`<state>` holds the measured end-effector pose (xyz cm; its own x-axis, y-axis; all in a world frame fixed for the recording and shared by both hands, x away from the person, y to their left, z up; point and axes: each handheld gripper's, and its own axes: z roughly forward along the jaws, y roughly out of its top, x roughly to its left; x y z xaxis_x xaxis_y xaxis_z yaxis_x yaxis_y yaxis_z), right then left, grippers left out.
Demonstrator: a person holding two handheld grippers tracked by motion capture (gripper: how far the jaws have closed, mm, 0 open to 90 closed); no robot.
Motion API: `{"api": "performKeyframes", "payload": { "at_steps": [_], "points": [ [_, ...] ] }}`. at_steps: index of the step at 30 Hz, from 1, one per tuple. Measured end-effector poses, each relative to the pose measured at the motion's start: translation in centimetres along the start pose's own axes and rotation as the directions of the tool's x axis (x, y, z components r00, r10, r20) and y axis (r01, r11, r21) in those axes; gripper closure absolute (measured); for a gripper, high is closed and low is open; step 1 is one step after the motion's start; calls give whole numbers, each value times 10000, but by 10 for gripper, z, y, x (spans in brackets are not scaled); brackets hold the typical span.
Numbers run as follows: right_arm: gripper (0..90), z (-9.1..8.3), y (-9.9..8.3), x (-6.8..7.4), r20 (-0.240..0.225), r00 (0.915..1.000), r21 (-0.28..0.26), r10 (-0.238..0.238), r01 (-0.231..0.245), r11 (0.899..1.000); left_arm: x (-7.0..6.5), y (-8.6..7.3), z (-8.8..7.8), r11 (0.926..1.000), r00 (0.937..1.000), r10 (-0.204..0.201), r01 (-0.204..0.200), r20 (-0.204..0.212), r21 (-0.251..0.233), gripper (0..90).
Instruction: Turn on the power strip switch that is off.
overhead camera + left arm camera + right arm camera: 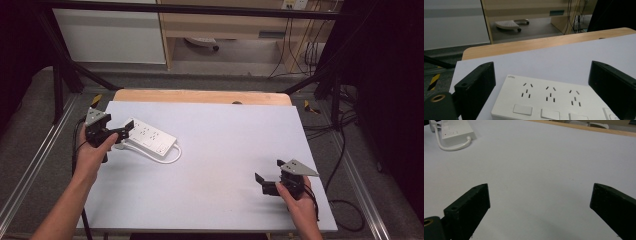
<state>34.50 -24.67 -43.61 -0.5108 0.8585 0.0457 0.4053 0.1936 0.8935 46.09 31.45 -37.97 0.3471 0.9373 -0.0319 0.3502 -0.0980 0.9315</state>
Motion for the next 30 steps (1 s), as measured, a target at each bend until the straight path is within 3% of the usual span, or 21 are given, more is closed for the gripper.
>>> {"api": "performKeyframes", "payload": {
  "at_steps": [11, 19, 25, 30],
  "points": [
    [32, 0, 0, 0, -16, 10000, 26, -35, 36, 10000, 2, -7, 15, 9994, 9999, 82, -85, 84, 331, 89],
    [32, 0, 0, 0, -16, 10000, 30, -2, 2, 10000, 7, -13, 23, 9980, 9998, -45, 59, -217, 632, 111],
    [32, 0, -1, -1, -13, 10000, 27, 17, -17, 10000, 10, -15, 27, 9964, 9987, -113, 154, -489, 835, 250],
    [32, -1, -1, -1, -29, 10000, 21, -24, 24, 10000, 11, -15, 26, 9976, 9981, -133, 175, -609, 677, 364]
  ]
}}
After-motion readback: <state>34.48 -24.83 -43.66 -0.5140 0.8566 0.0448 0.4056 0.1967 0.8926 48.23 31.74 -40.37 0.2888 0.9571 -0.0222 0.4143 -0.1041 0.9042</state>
